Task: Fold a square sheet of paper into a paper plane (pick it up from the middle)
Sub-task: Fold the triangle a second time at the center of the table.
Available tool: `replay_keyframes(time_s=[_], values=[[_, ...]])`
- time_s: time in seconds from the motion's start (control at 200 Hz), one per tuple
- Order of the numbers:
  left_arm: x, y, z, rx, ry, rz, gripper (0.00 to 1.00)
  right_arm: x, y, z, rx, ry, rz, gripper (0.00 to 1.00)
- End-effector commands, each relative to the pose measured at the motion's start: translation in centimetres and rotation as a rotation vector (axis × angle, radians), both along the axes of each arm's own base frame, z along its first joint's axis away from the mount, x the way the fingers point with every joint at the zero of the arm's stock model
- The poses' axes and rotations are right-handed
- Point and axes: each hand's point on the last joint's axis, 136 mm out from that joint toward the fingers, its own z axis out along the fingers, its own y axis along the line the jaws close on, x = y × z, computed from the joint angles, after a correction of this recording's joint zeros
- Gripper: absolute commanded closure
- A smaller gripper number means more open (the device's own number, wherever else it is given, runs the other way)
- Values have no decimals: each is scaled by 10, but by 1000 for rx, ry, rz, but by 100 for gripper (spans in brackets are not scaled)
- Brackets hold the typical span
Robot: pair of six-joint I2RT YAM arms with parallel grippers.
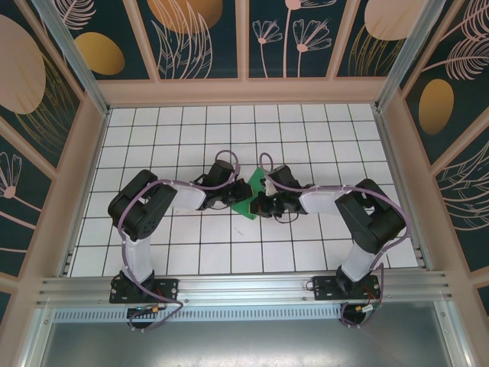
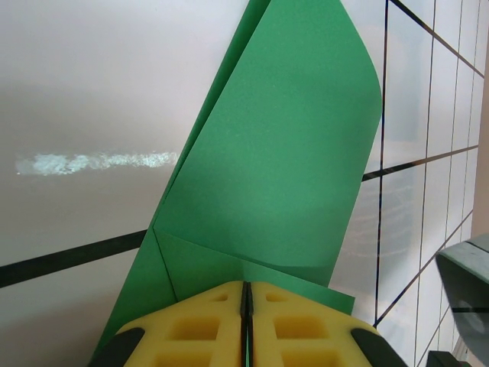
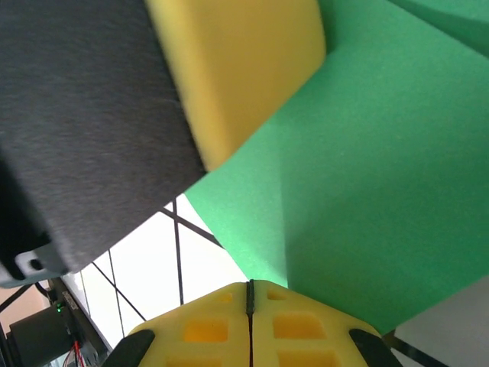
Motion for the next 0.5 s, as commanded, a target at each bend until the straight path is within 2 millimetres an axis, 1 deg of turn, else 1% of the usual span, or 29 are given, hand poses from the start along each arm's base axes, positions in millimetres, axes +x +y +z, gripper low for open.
replay_keyframes(time_s=[0.0, 0.13, 0.225, 0.38, 0.495], values=[[-6, 1, -10, 22, 10, -14, 87, -3, -7, -21, -46, 22, -15, 91], [-2, -1, -4, 18, -8, -21, 86, -9, -14, -39, -67, 54, -29, 92], [2, -3, -1, 33, -21, -24, 86, -14, -20, -46, -76, 78, -39, 94], [10, 5, -11, 104, -34, 3, 88, -18, -27, -49, -107, 92, -42, 100], [16, 9, -18, 130, -37, 21, 88, -21, -31, -53, -131, 101, -39, 100]])
